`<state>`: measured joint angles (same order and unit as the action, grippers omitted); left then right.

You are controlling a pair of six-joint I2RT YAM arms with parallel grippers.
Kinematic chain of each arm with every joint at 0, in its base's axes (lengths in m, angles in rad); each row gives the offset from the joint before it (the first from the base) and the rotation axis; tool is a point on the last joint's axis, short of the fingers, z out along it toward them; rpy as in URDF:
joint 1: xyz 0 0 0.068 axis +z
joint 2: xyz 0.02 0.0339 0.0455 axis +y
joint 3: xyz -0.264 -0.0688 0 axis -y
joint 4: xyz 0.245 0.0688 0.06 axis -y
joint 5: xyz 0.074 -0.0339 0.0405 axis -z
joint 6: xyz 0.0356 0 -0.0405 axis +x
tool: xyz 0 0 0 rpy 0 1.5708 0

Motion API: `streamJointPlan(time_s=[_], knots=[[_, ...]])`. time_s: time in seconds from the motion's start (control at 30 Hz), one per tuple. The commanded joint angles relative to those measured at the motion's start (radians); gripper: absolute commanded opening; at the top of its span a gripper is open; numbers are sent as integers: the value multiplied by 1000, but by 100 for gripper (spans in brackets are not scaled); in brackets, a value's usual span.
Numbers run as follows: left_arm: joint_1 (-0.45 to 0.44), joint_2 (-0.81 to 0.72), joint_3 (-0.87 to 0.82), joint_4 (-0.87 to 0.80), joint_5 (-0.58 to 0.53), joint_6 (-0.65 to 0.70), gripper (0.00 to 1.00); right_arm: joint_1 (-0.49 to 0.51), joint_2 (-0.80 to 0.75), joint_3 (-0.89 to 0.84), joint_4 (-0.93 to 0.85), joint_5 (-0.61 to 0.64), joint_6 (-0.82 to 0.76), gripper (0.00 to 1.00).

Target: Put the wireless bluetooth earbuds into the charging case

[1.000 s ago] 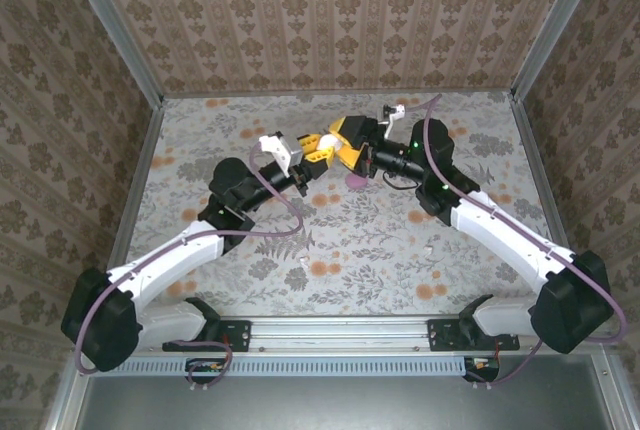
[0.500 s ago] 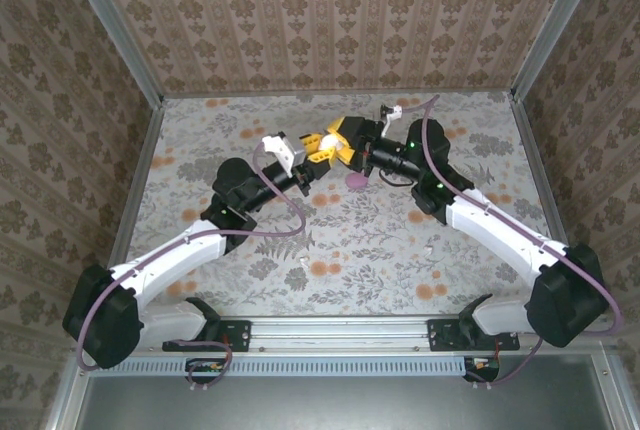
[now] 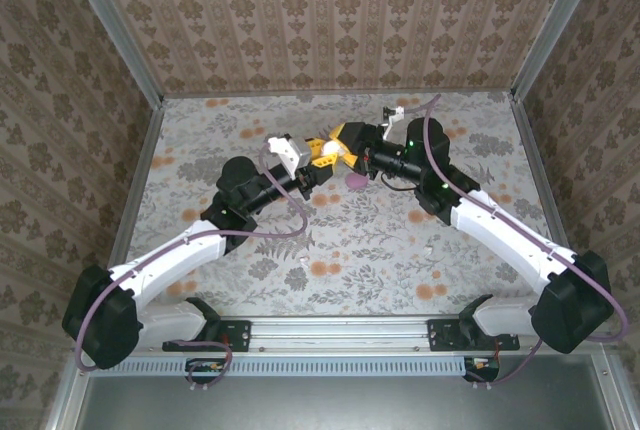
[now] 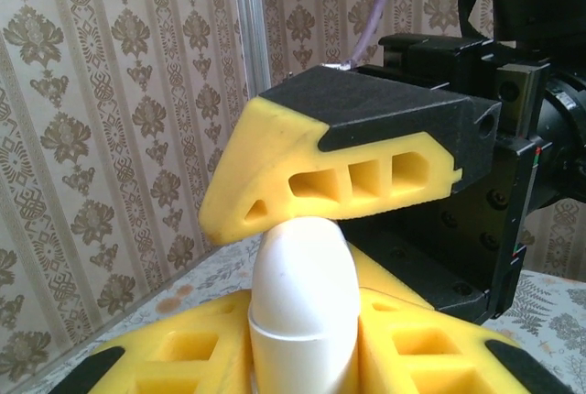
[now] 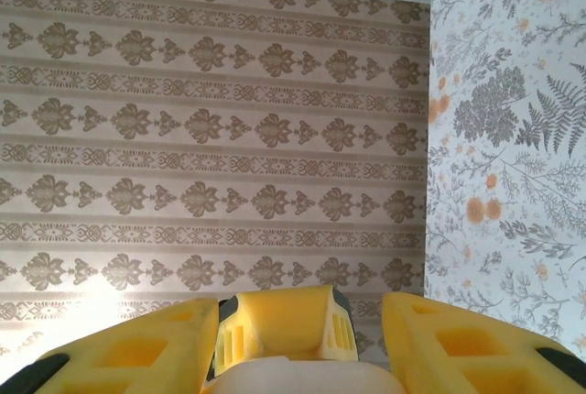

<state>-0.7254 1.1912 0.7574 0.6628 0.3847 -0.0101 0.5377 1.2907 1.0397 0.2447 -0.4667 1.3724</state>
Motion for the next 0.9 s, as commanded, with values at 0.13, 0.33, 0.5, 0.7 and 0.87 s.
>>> streamJointPlan(time_s=[0.13,0.33,0.5,0.7,0.87], knots=[[8,3,28,-53,-28,-4,23,19,-66,63,-74,7,-106,62],[15,-8,11,4,-21,-42,19,14,-195,83,-334,201,-472,77],[25,-10,12,46,39,-89,19,0,-257,100,-513,210,-843,71],[28,-10,20,42,72,-94,19,-10,-205,157,-556,38,-885,66],[29,-2,33,43,101,-105,19,-10,-171,172,-547,36,-866,65]])
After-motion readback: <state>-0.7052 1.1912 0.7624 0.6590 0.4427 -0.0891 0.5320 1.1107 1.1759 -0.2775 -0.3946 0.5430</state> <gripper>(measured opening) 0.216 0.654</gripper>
